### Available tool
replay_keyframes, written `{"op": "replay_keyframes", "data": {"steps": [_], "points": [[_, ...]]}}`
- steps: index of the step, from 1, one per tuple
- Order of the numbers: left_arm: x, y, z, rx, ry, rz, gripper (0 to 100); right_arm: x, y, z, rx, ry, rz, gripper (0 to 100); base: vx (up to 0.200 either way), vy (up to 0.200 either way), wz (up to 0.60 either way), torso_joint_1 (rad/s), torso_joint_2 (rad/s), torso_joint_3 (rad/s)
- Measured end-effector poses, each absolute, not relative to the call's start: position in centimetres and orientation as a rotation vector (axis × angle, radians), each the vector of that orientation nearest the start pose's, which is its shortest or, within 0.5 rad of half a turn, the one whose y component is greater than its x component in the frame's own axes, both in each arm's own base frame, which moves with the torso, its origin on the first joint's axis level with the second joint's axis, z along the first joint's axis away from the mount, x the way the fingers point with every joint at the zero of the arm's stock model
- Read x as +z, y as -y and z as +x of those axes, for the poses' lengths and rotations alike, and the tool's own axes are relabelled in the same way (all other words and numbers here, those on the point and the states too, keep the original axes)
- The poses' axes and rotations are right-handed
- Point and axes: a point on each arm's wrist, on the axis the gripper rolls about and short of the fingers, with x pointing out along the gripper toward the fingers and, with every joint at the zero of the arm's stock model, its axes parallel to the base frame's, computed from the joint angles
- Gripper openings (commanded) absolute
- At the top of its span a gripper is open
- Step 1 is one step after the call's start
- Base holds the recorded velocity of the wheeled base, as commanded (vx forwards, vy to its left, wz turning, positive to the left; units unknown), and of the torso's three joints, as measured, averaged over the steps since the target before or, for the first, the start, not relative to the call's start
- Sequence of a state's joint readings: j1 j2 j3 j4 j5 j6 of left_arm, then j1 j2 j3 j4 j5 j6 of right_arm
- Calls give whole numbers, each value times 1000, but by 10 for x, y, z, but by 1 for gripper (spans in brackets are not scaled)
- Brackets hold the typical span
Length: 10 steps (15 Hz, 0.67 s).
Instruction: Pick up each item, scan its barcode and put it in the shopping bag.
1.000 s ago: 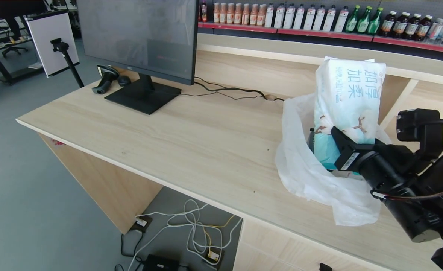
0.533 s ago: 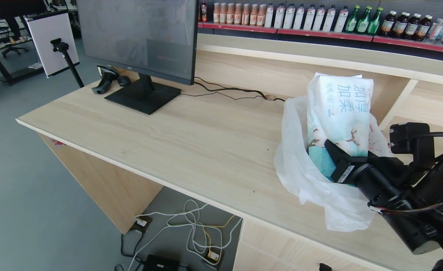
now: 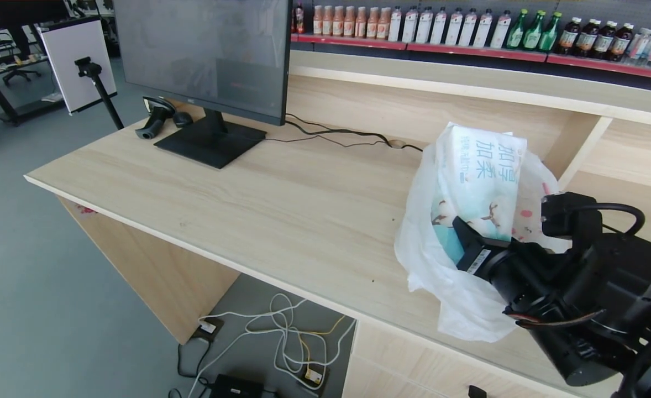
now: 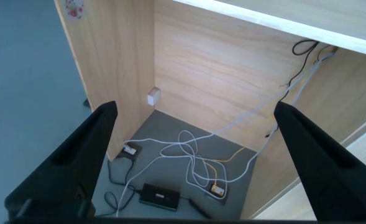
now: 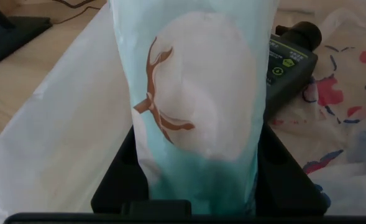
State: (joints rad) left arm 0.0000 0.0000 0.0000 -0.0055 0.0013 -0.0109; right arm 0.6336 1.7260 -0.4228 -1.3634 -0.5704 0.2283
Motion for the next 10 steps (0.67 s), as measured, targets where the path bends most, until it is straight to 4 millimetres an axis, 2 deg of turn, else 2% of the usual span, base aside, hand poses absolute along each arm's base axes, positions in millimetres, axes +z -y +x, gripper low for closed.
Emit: {"op": "replay_keyframes", "data": {"steps": [2,6,8,10], "points": [[76,0,-23,1,6,-10,100,154,-154,231,38,58,325,0,0,0,0,0,0,0],[76,0,-23,1,6,-10,100,148,-155,238,-4,54,319,0,0,0,0,0,0,0],[76,0,-23,1,6,-9,100,158,-159,245,-72,89,331,0,0,0,0,0,0,0],[76,0,-23,1,6,-9,100,168,-175,242,-98,121,364,0,0,0,0,0,0,0]]}}
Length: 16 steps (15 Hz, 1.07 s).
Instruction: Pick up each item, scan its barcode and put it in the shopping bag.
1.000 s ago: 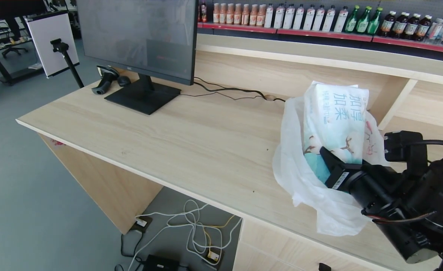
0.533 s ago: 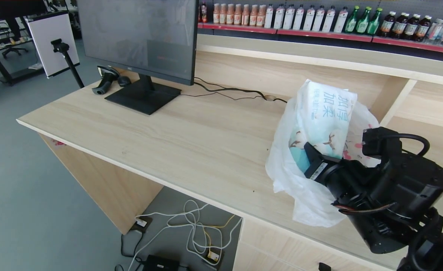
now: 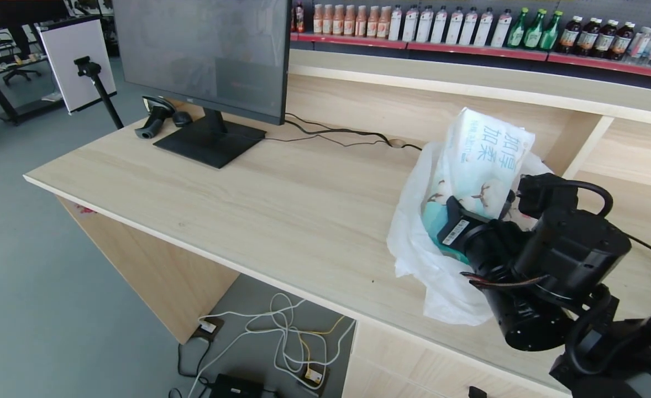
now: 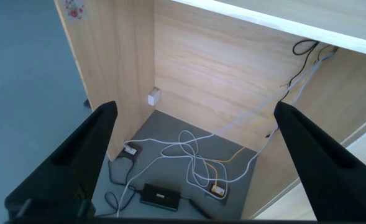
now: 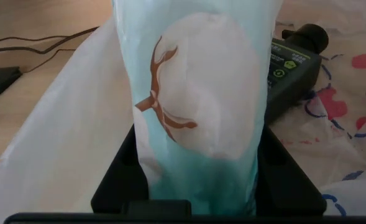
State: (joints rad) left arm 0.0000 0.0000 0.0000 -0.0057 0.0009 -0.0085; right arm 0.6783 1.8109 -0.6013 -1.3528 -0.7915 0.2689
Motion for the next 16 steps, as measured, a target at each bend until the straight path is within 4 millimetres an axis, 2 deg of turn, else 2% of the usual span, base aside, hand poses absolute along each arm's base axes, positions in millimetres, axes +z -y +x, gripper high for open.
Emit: {"op": "replay_keyframes", "data": {"steps": [3,9,12,16], "points": [[76,0,-23,1,6,-10,100,176,-187,233,-163,146,399,0,0,0,0,0,0,0],[76,0,-23,1,6,-9,100,194,-191,226,-209,187,437,0,0,0,0,0,0,0],[76,0,-23,1,6,-9,100,186,-191,226,-263,183,490,0,0,0,0,0,0,0],[76,0,-23,1,6,-10,100,165,-196,233,-353,173,558,0,0,0,0,0,0,0]]}}
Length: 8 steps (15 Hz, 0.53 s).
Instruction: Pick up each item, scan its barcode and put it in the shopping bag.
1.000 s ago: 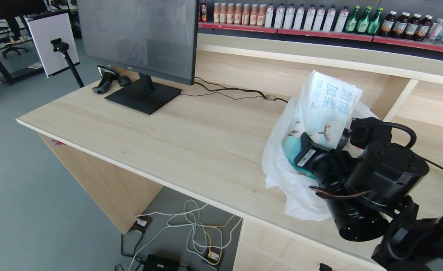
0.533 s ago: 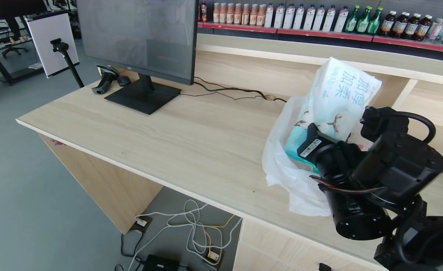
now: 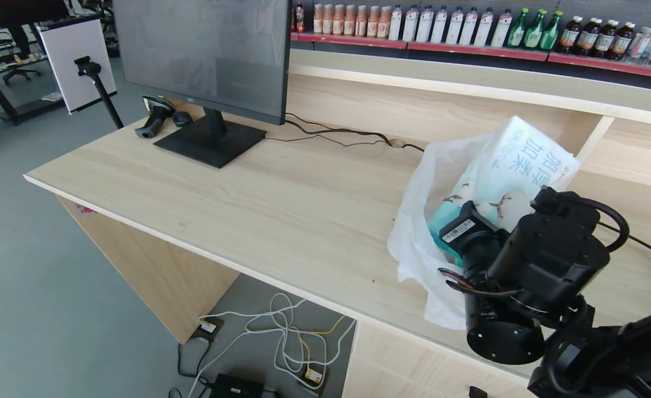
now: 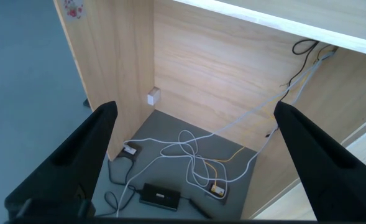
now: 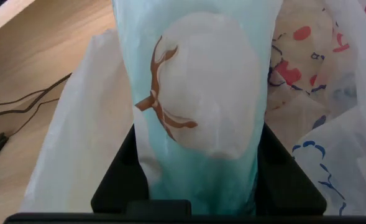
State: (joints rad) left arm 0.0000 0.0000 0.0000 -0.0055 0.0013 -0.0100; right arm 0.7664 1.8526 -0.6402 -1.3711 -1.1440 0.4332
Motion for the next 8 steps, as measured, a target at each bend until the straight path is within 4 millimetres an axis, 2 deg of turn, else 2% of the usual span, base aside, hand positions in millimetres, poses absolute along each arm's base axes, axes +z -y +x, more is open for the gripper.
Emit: {"op": "replay_keyframes", "data": {"steps": [6,8], "points": [[76,0,-23,1,6,-10,100,152,-201,240,-348,220,623,0,0,0,0,0,0,0],[76,0,-23,1,6,-10,100,145,-201,240,-352,212,597,0,0,0,0,0,0,0]]}}
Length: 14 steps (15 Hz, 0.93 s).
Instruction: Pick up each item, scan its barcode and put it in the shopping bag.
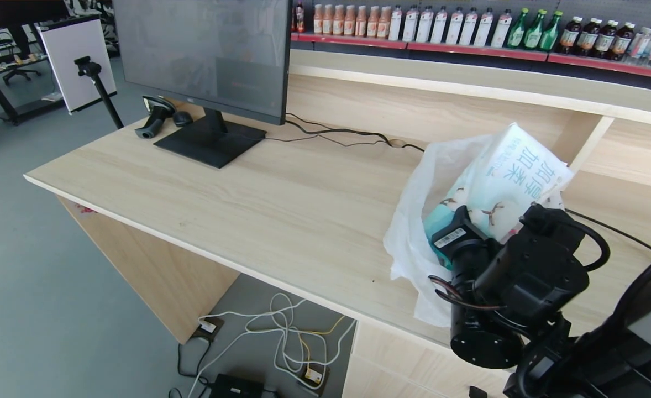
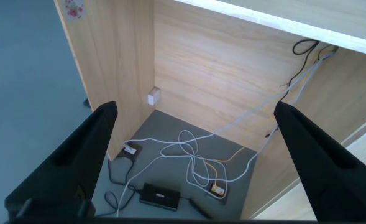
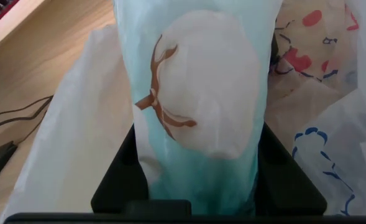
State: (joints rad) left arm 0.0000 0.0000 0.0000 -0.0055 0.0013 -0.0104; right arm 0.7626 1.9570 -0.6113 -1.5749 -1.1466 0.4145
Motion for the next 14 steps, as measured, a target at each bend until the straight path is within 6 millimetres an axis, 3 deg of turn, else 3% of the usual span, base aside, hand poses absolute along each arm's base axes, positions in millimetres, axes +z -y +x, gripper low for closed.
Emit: {"op": "replay_keyframes", "data": {"steps": [3,4,14], "points": [[76,0,-23,1,6,-10,100,133,-195,235,-354,180,552,0,0,0,0,0,0,0],[76,0,-23,1,6,-10,100,129,-193,232,-352,167,539,100,0,0,0,0,0,0],[76,0,-23,1,6,-9,100,129,-190,228,-357,147,481,100,0,0,0,0,0,0]]}}
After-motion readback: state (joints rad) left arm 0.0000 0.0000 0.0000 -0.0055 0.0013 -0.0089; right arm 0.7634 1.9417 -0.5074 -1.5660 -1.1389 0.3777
